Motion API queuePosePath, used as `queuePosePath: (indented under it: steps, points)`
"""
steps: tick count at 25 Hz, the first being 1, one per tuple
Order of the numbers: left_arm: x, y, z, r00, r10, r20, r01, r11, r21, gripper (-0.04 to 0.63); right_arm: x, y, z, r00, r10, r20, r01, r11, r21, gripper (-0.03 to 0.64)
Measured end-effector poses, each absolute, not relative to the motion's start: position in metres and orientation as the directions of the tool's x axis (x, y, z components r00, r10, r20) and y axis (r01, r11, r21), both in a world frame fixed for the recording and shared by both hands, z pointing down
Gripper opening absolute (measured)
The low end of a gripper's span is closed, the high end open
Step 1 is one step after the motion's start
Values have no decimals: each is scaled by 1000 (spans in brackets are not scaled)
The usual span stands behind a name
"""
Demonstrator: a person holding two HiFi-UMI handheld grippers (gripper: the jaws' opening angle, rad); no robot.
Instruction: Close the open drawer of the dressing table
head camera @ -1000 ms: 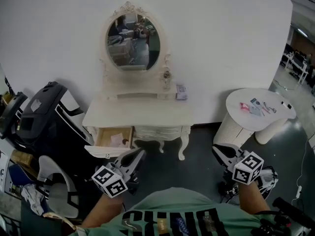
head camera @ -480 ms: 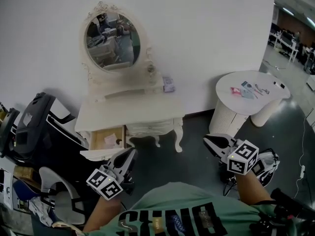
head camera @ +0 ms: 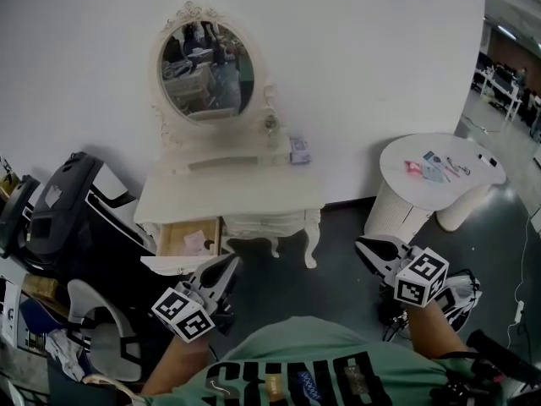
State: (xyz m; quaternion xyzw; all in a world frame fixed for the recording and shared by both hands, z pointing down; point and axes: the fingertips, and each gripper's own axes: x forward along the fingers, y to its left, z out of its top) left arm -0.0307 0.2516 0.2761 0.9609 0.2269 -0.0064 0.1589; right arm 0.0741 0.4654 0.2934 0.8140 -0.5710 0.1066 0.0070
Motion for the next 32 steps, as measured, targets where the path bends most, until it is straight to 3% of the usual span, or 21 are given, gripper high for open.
queuePosePath:
  steps: [11,32]
  points:
    - [-14,215,283,893,440,-94,445,-834,327,9,93,427,296,335,-920,205,-927,-360,-103,11]
    - [58,62,274,762,634,-130,635,-695,336,9,116,289,273,528,-819,225,-833,-551,-53,11]
